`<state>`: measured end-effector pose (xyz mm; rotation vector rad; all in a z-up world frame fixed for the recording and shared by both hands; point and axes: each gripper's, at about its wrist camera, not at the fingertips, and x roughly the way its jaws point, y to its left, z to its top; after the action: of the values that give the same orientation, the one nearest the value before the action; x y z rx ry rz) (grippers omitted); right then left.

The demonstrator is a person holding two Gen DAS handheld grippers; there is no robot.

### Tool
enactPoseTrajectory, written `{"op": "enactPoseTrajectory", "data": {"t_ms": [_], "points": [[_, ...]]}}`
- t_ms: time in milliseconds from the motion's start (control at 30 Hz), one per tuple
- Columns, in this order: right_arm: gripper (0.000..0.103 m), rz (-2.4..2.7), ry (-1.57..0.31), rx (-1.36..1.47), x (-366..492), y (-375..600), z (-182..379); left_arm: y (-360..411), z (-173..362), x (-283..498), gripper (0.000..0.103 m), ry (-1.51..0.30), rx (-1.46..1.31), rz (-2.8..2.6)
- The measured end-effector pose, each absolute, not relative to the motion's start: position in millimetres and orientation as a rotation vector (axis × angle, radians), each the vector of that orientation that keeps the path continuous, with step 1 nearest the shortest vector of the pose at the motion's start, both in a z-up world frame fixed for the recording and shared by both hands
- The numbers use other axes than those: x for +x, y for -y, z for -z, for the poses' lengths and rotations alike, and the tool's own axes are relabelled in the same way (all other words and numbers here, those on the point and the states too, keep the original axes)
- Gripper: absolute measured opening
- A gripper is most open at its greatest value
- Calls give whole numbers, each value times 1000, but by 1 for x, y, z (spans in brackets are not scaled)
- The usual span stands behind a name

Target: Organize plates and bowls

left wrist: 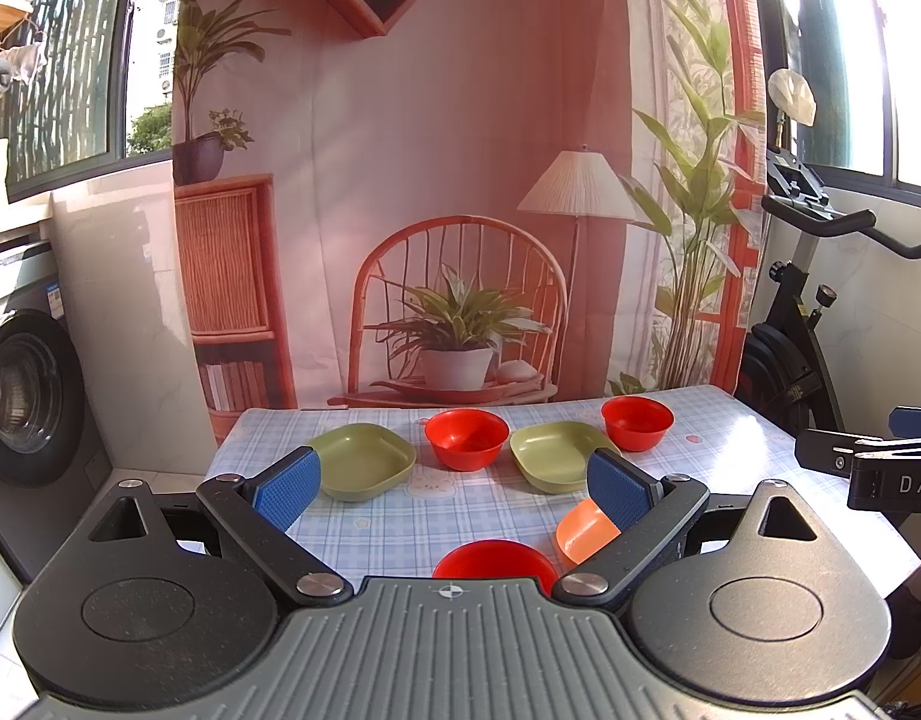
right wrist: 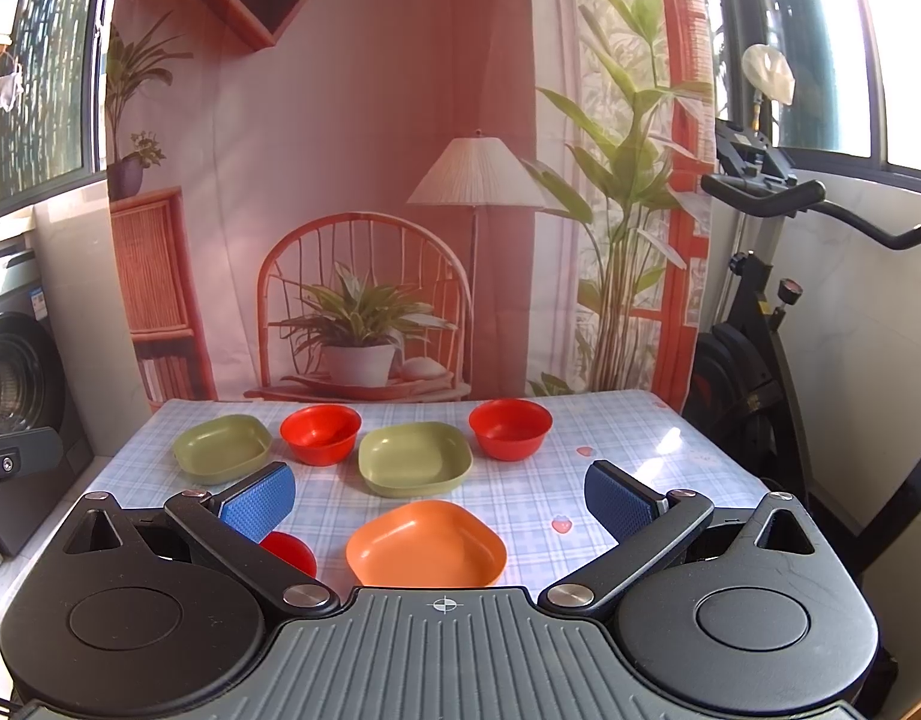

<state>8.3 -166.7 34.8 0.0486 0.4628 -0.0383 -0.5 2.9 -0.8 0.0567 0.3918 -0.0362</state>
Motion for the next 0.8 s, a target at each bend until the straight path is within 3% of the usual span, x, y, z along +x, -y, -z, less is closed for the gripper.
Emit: {"op": "enactPoseTrajectory", "data": {"t_ms": [433,800], "points": [[103,36,-463,61,18,170,-31,-14,4,16,97,-449,19,36],[103,-103,-478,86,80,173,-30,-42,-9,76,96,-429,78,-54]]}}
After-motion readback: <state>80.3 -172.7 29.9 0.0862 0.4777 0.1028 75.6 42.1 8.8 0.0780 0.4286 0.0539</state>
